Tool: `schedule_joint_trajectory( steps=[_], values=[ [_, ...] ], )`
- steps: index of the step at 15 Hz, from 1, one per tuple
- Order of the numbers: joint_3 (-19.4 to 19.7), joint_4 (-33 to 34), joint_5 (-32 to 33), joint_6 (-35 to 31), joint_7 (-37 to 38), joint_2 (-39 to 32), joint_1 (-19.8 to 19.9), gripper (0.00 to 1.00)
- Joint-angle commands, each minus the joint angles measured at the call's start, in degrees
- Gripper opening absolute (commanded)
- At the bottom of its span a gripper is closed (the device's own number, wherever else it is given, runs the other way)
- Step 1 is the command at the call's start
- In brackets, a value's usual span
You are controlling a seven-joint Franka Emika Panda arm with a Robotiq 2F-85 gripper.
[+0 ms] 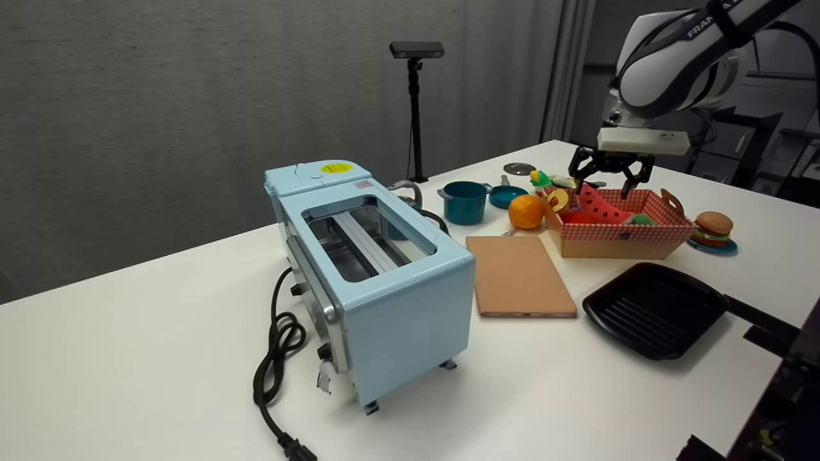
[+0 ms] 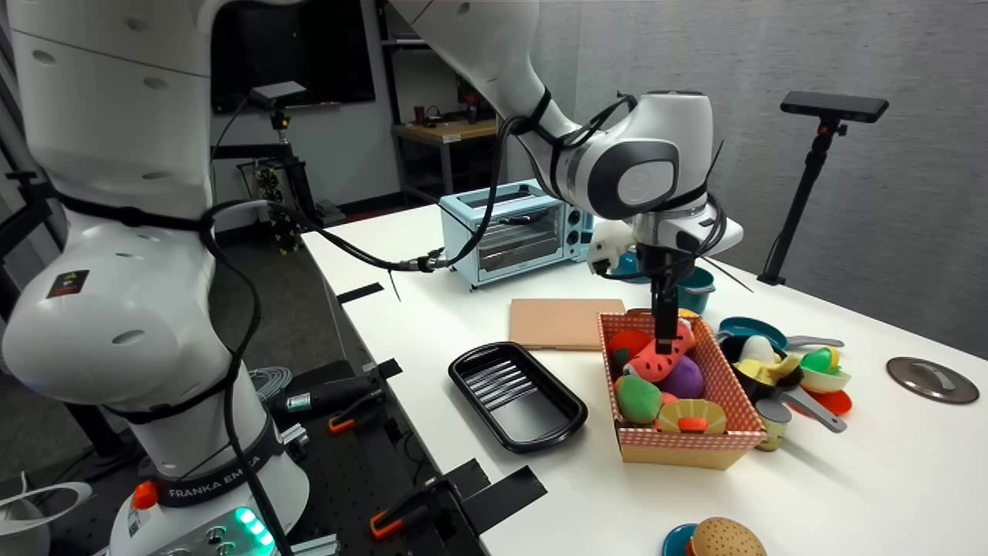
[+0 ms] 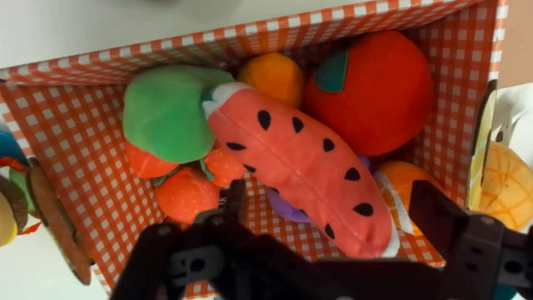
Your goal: Take the objects from the basket and drop them on the table
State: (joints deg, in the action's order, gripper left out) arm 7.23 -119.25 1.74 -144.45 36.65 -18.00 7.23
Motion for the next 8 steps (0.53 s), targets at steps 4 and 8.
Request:
schedule_joint_trajectory(
  steps=[4, 8],
  values=[
    [1.69, 2.48, -2.71, -0.41, -0.66, -3.01, -1.21, 1.0],
    [1.39, 2.81, -4.45, -0.25, -1.12, -3.8, -1.26, 1.0]
  ],
)
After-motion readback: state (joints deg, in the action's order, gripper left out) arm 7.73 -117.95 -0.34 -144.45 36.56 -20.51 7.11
